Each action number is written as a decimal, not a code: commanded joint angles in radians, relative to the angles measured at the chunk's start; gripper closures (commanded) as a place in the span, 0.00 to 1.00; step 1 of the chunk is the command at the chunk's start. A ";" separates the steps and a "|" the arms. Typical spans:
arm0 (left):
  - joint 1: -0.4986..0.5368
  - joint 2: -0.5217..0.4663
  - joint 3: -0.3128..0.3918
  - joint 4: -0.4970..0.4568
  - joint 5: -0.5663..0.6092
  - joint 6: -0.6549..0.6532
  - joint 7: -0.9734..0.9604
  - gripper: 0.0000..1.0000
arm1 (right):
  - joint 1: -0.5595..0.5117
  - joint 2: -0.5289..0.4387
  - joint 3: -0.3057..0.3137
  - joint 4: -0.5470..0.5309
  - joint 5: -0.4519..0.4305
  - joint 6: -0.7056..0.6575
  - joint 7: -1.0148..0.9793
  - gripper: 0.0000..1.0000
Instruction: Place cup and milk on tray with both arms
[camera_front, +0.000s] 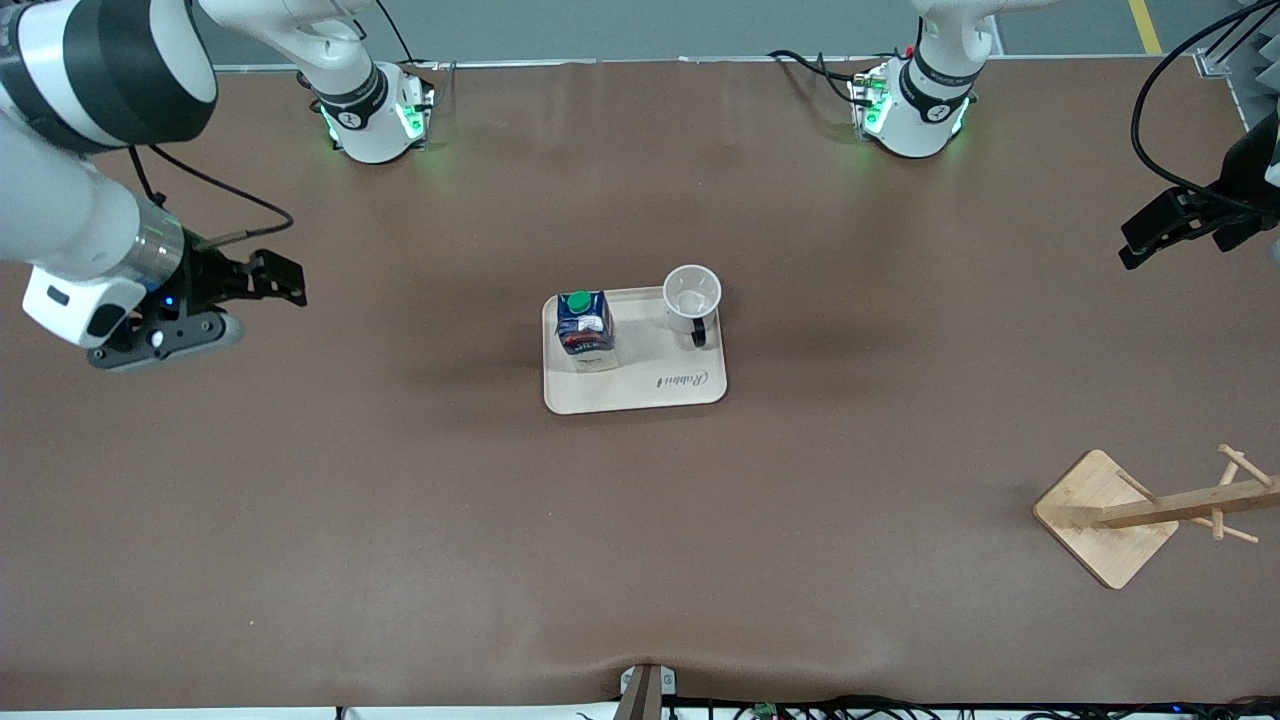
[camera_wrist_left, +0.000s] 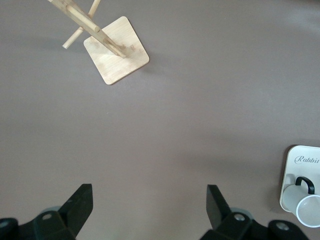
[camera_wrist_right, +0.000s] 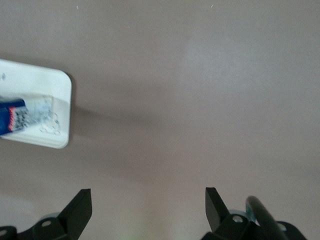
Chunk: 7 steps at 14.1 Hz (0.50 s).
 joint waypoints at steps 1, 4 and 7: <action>-0.001 -0.009 0.005 0.006 0.001 -0.004 0.018 0.00 | -0.060 -0.036 0.015 -0.046 -0.032 0.022 -0.101 0.00; -0.001 -0.012 0.005 0.006 0.001 -0.010 0.018 0.00 | -0.122 -0.030 0.015 -0.002 -0.033 0.002 -0.194 0.00; -0.001 -0.013 0.005 0.006 0.001 -0.012 0.020 0.00 | -0.174 -0.025 0.016 0.030 -0.030 -0.011 -0.275 0.00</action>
